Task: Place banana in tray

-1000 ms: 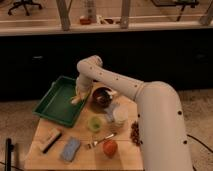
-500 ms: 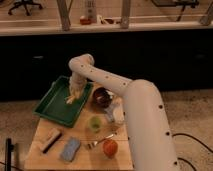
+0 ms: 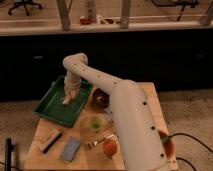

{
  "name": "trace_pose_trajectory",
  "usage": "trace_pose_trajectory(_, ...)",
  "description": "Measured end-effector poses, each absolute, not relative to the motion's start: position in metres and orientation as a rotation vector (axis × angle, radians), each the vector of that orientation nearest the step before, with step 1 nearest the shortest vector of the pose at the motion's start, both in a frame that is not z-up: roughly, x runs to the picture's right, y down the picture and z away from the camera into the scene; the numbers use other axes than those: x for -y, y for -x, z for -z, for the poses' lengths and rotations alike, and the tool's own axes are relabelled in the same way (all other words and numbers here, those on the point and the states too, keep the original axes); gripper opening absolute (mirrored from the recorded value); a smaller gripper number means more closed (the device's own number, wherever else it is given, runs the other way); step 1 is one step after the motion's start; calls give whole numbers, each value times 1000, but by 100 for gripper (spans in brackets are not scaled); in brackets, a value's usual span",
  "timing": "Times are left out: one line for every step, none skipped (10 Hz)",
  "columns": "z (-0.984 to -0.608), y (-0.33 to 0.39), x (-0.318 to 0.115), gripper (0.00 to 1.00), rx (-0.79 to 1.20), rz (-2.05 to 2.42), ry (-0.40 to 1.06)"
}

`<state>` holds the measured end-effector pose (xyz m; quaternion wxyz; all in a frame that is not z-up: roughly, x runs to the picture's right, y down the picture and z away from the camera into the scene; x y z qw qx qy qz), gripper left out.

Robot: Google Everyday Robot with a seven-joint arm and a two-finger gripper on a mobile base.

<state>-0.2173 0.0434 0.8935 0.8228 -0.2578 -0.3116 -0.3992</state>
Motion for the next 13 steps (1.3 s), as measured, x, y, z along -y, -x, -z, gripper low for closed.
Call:
trace_pose_trajectory(-893,219,-45,10,672,859,548)
trace_pose_trajectory(-892,221,-46,19,682,867,549)
trace_pose_trajectory(-890,222,-48,31,695,875,549)
trace_pose_trajectory(-890,223,-50,40,703,881,549)
trace_pose_trajectory(-889,224,-51,50,712,884,548)
trace_pose_trajectory(-889,225,-52,63,723,887,548)
trace_pose_trajectory(-888,226,-52,70,728,888,547)
trace_pose_trajectory(-888,225,-52,77,732,891,550)
trace_pose_trajectory(-888,225,-52,80,737,892,550)
trace_pose_trajectory(-888,226,-52,80,742,894,550)
trace_pose_trajectory(-888,226,-52,80,745,894,551)
trace_pose_trajectory(-888,226,-52,80,749,895,552)
trace_pose_trajectory(-888,225,-52,80,752,896,552)
